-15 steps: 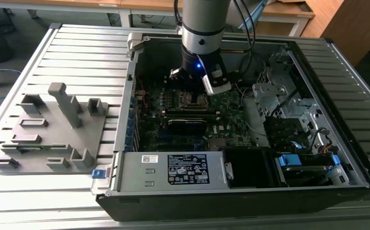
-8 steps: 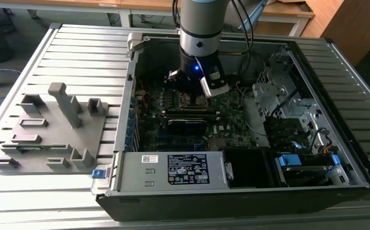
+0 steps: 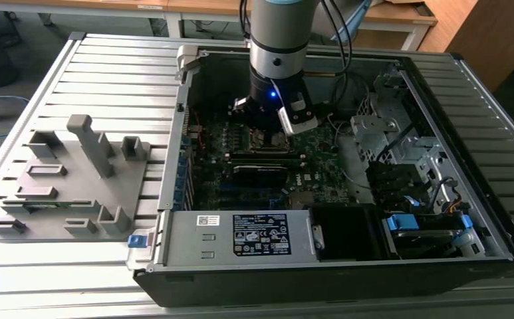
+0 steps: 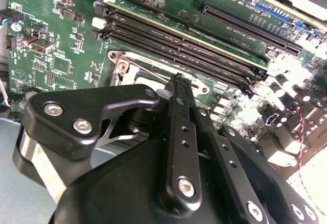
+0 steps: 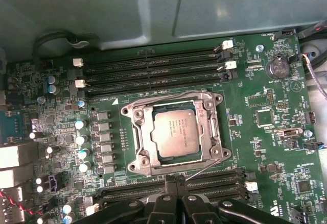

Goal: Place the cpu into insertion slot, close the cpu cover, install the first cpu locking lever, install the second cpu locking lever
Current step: 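Install the second cpu locking lever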

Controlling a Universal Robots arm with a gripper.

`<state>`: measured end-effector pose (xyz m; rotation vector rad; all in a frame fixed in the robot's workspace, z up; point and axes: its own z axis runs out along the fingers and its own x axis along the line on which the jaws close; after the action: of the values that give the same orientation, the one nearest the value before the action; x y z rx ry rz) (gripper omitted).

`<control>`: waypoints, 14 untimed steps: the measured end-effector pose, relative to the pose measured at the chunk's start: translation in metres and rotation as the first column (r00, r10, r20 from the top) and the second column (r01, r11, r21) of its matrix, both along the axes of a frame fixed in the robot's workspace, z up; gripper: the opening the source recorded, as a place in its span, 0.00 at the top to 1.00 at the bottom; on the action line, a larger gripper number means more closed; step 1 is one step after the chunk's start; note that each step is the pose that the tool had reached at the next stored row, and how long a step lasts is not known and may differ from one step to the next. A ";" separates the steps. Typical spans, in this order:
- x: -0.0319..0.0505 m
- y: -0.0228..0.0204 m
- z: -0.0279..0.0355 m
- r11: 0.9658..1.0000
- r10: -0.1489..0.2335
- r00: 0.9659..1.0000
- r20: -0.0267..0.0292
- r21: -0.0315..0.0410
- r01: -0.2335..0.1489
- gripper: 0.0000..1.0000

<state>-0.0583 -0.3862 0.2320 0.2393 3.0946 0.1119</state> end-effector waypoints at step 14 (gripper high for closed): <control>0.0000 0.0000 -0.0025 1.000 0.000 1.000 -0.002 0.000 0.000 0.89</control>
<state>-0.0583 -0.3862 0.2294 0.2394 3.0962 0.1114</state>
